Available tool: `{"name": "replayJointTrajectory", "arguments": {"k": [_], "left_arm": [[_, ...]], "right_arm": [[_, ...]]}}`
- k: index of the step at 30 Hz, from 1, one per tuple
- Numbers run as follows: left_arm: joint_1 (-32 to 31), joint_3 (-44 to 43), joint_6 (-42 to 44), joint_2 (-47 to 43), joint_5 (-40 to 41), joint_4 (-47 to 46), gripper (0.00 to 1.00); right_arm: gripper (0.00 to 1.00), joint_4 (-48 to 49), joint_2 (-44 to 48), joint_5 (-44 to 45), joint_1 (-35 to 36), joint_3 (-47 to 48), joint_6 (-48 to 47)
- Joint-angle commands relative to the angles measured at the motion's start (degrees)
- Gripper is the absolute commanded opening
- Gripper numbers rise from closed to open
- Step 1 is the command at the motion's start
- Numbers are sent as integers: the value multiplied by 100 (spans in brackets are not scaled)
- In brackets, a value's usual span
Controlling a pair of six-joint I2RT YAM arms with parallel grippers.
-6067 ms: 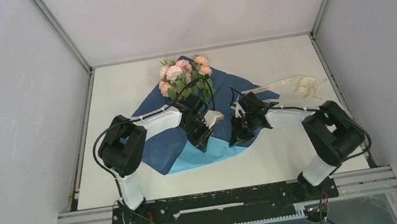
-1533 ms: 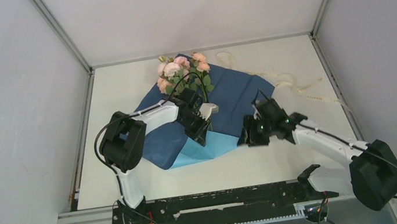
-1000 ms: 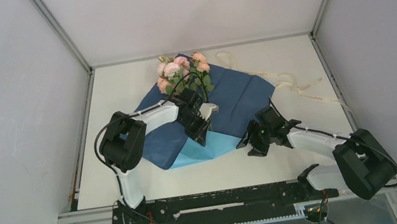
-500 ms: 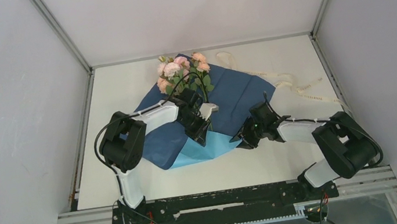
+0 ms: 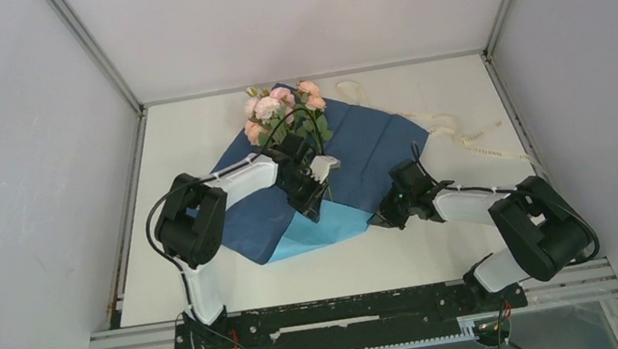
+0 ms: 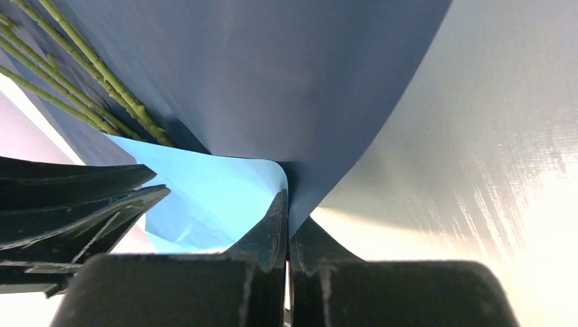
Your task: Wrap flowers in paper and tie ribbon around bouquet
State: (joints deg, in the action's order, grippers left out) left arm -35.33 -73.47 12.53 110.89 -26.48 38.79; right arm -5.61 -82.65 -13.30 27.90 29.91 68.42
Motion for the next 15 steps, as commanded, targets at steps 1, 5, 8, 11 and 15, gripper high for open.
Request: {"name": "replayJointTrajectory", "arguments": {"k": [1, 5, 8, 11, 15], "left_arm": [[14, -534, 174, -181, 80, 245, 30], [10, -742, 313, -508, -108, 618, 43], [42, -682, 340, -699, -89, 716, 52], [163, -495, 145, -753, 44, 623, 66], [497, -335, -149, -668, 54, 390, 77]], "right_arm": [[0, -202, 241, 417, 82, 204, -325], [0, -439, 445, 604, 25, 357, -624], [0, -575, 532, 688, -36, 434, -875], [0, -669, 557, 796, -22, 559, -1219], [0, -750, 525, 824, -20, 568, -1534]]}}
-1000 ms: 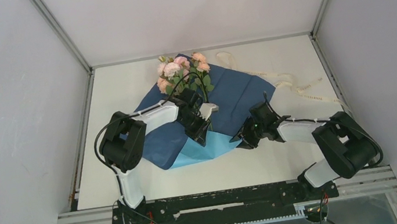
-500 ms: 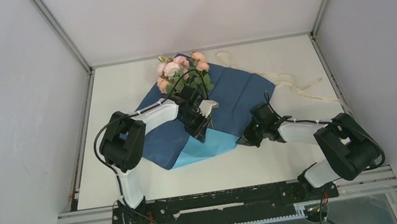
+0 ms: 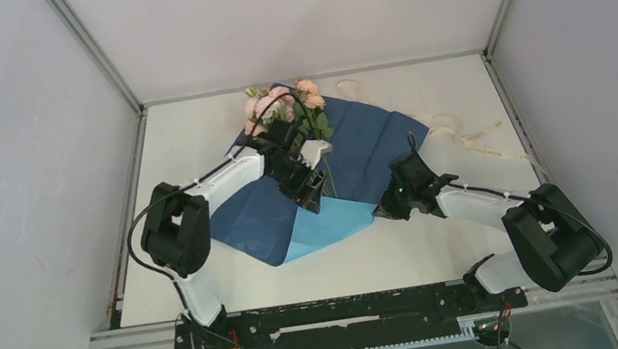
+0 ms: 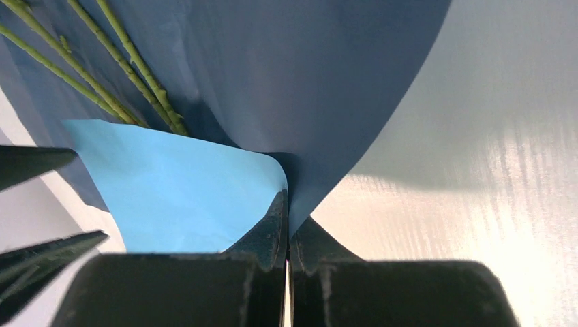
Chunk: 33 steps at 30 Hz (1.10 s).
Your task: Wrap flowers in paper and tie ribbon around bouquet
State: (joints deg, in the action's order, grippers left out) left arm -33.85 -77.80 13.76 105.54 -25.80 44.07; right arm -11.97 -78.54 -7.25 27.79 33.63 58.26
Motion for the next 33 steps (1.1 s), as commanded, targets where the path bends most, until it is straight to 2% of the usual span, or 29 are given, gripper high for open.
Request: {"name": "replayJointTrajectory", "arguments": {"k": [1, 8, 12, 17, 23, 27, 33], "left_arm": [[405, 93, -319, -85, -52, -176, 78], [432, 56, -327, 395, -8, -221, 80], [415, -111, -354, 698, -708, -170, 74], [405, -315, -365, 836, -1157, -83, 46], [406, -395, -314, 882, -1477, -15, 1], [414, -514, -383, 990, -1419, -29, 0], [436, -793, -730, 1373, -463, -187, 0]], "right_arm": [[0, -95, 112, 223, 14, 197, -586], [0, -91, 268, 506, 145, 197, -918], [0, -124, 399, 966, 367, 197, -1122], [0, -153, 508, 1311, 570, 201, -1280], [0, -216, 612, 1576, 675, 205, -1463], [0, -346, 739, 2073, 898, 266, -1819], [0, -781, 545, 3243, 1620, 744, -2898]]}}
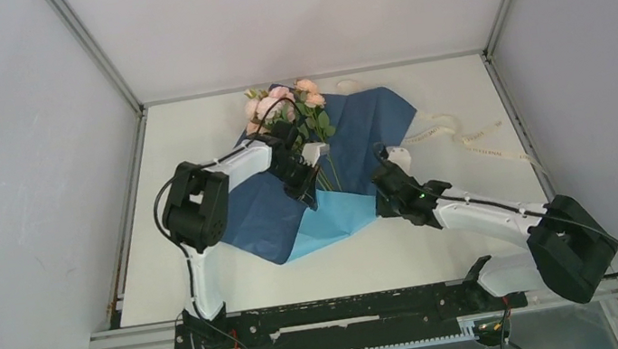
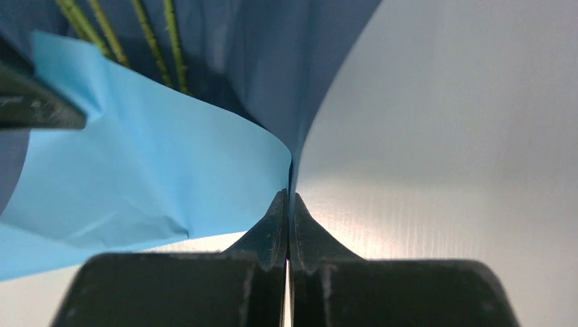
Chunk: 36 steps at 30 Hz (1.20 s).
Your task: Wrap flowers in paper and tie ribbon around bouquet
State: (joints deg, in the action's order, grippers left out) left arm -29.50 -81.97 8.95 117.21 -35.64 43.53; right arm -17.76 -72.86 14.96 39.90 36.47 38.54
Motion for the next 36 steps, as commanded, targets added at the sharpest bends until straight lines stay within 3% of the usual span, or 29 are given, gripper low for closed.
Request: {"name": "replayJointTrajectory", "arguments": {"k": [1, 11, 15, 17, 20, 23, 28, 36], "left_arm": [[-3, -394, -266, 264, 526, -132, 0], [5, -481, -478, 556, 869, -147, 0], [28, -478, -516, 595, 886, -152, 0], [32, -477, -526, 595, 886, -162, 0], [32, -460, -526, 593, 894, -199, 0], [32, -398, -514, 559, 905, -250, 0], [32, -228, -426, 454, 817, -332, 0], [34, -231, -398, 435, 751, -336, 0]], "right_arm": [[0, -236, -90, 1143, 542, 545, -1113], [0, -254, -822, 2046, 1775, 1477, -3019], [0, -113, -863, 2021, 2108, 1662, -3387], [0, 53, -790, 1542, 2147, 1661, -3446], [15, 156, -652, 448, 1746, 1546, -2964], [32, 738, -339, -865, 852, 873, -2085], [55, 2137, 475, -1760, -1, -551, -1136], [59, 2935, 398, -2141, -315, -998, -622]]}}
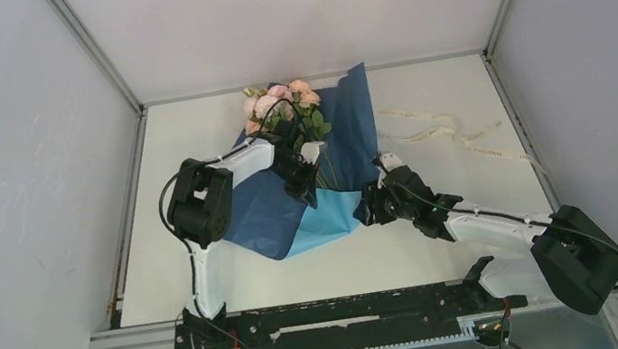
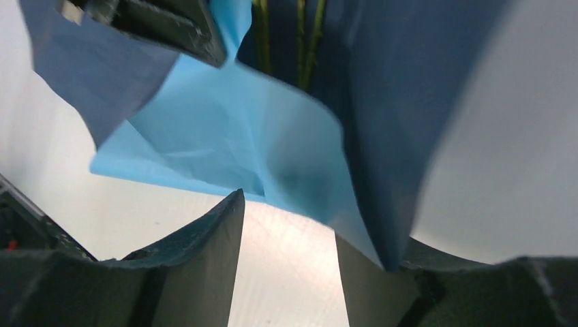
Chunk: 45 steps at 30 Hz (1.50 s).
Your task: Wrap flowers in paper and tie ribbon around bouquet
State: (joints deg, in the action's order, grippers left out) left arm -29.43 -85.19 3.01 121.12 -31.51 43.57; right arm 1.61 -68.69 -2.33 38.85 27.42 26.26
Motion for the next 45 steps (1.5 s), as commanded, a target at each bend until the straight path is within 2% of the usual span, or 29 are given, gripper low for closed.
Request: {"name": "replayJointTrajectory", "arguments": {"k": [1, 6, 11, 12, 16, 20, 27, 33, 37, 42, 45], "left_arm": [[25, 94, 199, 38, 349, -339, 0], [27, 99, 209, 12, 362, -341, 0], [28, 82, 218, -12, 362, -334, 0], [25, 73, 218, -10, 358, -333, 0], [29, 37, 201, -1, 367, -323, 0], [25, 20, 179, 31, 368, -314, 0], [50, -113, 166, 44, 112, -159, 0], [110, -259, 121, 213, 251, -85, 0], [163, -352, 52, 381, 281, -38, 0], [179, -417, 45, 430, 252, -41, 0], [196, -418, 41, 430, 241, -31, 0]], "right_arm": [[60, 1043, -90, -386, -303, -130, 743], [59, 1623, -490, -524, -459, -210, 1126], [56, 1574, -729, -304, -347, -145, 1174], [53, 1457, -714, -197, -331, -122, 1185], [23, 727, -570, 589, -329, -10, 1299], [0, 262, -576, 1165, -71, 256, 1050], [0, -1015, -1073, 3244, 1210, 1286, -158], [0, -1274, -1323, 4229, 1939, 1585, -1188], [0, -1154, -1580, 4501, 2428, 1762, -2045], [0, -657, -2085, 4365, 3010, 1845, -3244], [0, -557, -2474, 4379, 3202, 1965, -3646]]}}
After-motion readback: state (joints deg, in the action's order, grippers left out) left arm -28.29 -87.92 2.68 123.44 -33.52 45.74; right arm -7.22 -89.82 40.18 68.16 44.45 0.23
